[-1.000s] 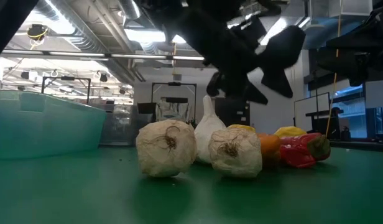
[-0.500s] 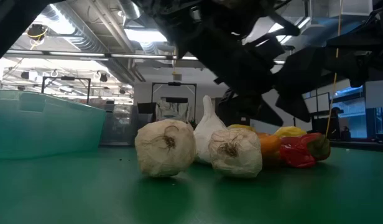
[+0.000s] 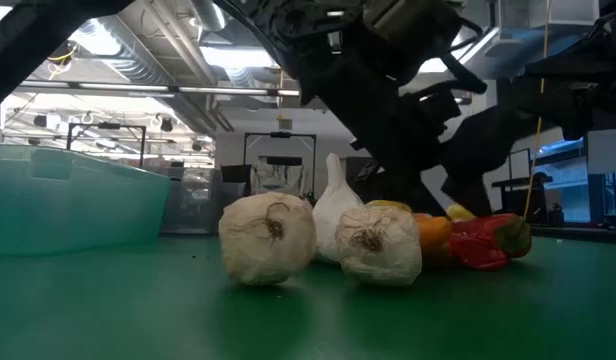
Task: Sort produce into baskets
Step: Put the red chili pepper into the black bin
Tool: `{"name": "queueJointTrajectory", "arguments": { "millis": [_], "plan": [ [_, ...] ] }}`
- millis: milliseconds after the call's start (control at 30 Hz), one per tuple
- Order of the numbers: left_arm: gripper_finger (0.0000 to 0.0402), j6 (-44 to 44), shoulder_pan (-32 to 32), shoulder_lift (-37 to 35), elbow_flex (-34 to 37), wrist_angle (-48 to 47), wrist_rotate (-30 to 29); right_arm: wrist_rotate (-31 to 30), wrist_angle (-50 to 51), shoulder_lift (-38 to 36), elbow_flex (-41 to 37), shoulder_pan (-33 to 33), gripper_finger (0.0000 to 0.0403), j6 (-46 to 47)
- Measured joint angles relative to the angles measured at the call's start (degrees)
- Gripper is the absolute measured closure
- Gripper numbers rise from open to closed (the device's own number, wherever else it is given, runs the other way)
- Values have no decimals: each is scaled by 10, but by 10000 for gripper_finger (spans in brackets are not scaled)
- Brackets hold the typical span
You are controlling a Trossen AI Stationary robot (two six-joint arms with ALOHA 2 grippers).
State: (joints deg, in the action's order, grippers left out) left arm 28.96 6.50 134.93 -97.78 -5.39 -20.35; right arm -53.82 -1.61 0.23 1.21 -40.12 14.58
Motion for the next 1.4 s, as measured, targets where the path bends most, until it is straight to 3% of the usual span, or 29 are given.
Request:
{"name": "queueJointTrajectory", "arguments": {
  "millis": [433,733,1400],
  "plan": [
    [169,7,0,0,0,-17,4,0,1,0,0,0,123,-1],
    [237,5,-2,0,0,-18,10,0,1,0,0,0,123,-1],
    [340,-14,-9,-7,-6,-32,9,0,1,0,0,0,123,0]
  ]
}}
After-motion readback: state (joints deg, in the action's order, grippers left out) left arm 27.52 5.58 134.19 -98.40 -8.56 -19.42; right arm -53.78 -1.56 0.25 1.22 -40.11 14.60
